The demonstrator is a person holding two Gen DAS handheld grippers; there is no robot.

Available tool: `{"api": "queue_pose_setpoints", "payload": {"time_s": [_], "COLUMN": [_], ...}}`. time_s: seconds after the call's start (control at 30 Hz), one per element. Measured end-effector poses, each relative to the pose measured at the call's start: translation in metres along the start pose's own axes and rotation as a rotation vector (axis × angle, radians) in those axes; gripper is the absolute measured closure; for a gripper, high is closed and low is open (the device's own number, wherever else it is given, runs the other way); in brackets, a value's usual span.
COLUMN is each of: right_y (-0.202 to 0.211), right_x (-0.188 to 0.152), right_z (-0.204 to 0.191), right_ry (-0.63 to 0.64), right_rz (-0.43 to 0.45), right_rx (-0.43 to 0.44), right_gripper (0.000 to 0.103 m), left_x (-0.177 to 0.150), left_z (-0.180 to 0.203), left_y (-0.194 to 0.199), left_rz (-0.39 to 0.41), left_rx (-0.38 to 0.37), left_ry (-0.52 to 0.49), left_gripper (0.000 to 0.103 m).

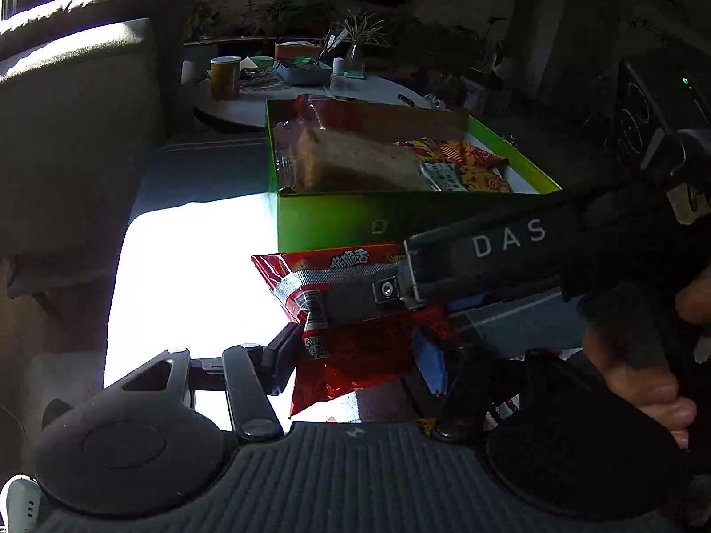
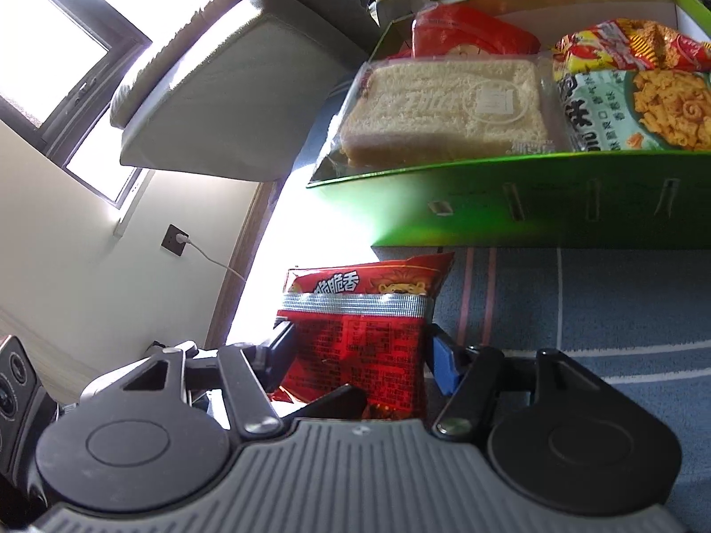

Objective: Organize snacks
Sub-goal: 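Carry the red packet with the left tool into the green box and release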

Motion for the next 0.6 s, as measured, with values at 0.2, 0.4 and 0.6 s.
{"api": "queue_pose_setpoints", "payload": {"time_s": [0.2, 0.4, 0.6], "right_y": [0.055, 0.080, 0.080], "right_x": [0.014, 0.051, 0.082], "right_z": [-0.003, -0.005, 0.007], "right_ry": [0.036, 0.059, 0.049], "right_rz": [0.138, 0.243, 0.290], "right_rx": [0.049, 0.056, 0.070], "right_gripper": [0.035, 0.035, 0.035], "left_x": [0.038, 0.093, 0.122], "left_z": [0.031, 0.039, 0.036], "left_y": [0.022, 0.009, -0.010], "left_rz": [0.100, 0.145, 0.151], "left_rx": [0.015, 0.067, 0.083], "left_ry": [-0.072, -0.108, -0.087], "left_gripper": [0.051, 0.051, 0.051]}}
Point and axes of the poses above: each gripper's, at about its wrist camera, not at the fingertips, and y roughly against the way its jaws point, z to its right, x to its top, the point moved 2 cm from there along -y, roughly the way its jaws point, and after that the axes turned 4 degrees about -y, right-handed, at the moved point
